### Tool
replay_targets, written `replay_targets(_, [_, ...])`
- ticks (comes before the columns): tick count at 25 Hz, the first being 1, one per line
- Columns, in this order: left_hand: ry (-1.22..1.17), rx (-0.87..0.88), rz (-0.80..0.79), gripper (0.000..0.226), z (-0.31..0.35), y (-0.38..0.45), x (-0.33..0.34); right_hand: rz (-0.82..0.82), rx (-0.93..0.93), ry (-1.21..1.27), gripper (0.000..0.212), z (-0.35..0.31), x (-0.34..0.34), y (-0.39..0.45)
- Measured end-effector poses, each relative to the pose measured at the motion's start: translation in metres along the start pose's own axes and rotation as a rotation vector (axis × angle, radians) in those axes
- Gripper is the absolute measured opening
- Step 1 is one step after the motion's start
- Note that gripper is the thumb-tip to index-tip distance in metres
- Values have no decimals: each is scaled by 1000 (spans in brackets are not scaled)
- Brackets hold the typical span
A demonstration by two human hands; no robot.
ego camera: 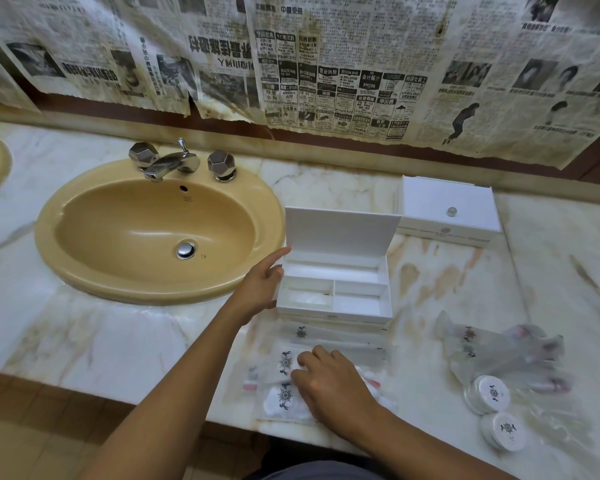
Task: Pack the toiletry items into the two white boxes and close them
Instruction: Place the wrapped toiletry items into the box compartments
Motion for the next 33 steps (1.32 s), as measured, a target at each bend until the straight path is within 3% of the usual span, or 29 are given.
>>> replay_targets(9, [-6,16,-3,41,7,-5,-1,383,164,245,4,38,-84,13])
replay_targets(14, [-7,3,-5,46,8,-7,-1,512,256,143,5,74,-122,32])
replay_targets(25, [-27,10,-29,43,3,0,-1,103,64,-74,18,53,-52,67])
replay_targets(27, [-43,4,-34,43,1,1,0,-18,86,-67,16,54,-38,67])
replay_targets(29, [-49,3,-36,44,1,1,-1,-120,177,-4,33,63,-26,64])
replay_targets(33, [-63,7,-44,44,2,0,1,7,219,-75,39,62,-34,59])
Point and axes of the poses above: each hand's wrist, its own y-axis towards the middle knuckle, its own x-axis out of the palm, z = x × y, the point moved 10 cm from there along y, towards the middle knuckle, and after that the axes turned 4 degrees about -x, right-handed, at the moved point
